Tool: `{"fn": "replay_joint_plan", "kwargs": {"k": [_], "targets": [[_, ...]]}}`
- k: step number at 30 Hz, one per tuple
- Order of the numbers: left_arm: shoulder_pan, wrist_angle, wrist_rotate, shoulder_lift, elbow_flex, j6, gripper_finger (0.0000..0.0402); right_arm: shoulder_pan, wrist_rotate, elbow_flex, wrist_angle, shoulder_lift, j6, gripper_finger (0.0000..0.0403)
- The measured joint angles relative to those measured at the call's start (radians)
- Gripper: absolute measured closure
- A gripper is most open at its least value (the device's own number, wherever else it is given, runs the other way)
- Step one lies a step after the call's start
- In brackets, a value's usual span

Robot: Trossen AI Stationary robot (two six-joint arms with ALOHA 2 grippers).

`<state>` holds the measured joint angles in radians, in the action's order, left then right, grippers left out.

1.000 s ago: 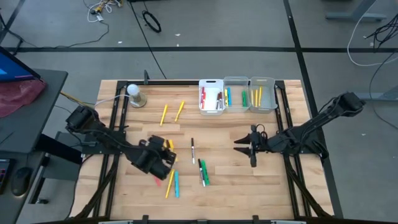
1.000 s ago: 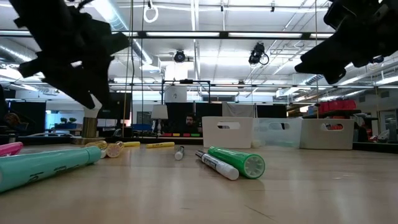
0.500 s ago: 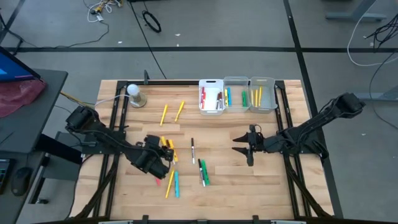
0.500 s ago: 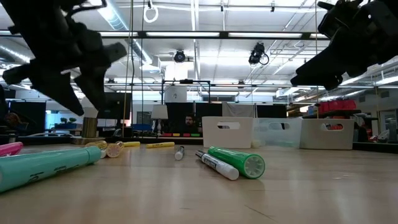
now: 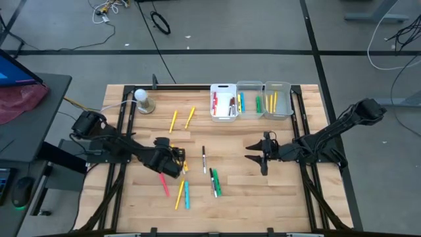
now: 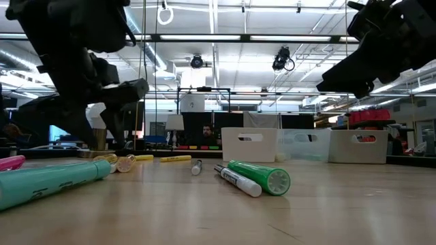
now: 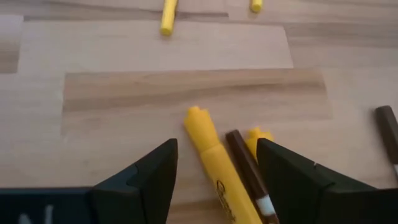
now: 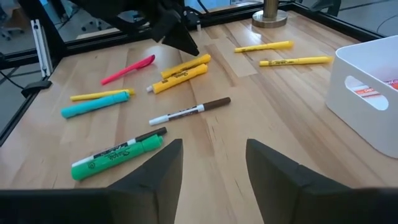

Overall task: Pick & Place Markers
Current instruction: Put the left yellow highlighter pen into the transparent bin

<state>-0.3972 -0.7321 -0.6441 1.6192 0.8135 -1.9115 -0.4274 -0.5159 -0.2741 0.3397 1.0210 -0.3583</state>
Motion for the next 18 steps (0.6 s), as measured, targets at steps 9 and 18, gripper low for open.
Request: {"fn": "replay_joint_plan", "kwargs": {"k": [9,18], "targets": [[0.014,0.003,0.042,0.031,0.0,0.02,0.0214,0.003,0.0,0.0,0.006,0.0,0.0,0.0227],[0.011,-0.017,0.072,0.059,-0.002,0.017,0.022,0.003,0.0,-0.001,0.009,0.003,0.0,0.0227]]}}
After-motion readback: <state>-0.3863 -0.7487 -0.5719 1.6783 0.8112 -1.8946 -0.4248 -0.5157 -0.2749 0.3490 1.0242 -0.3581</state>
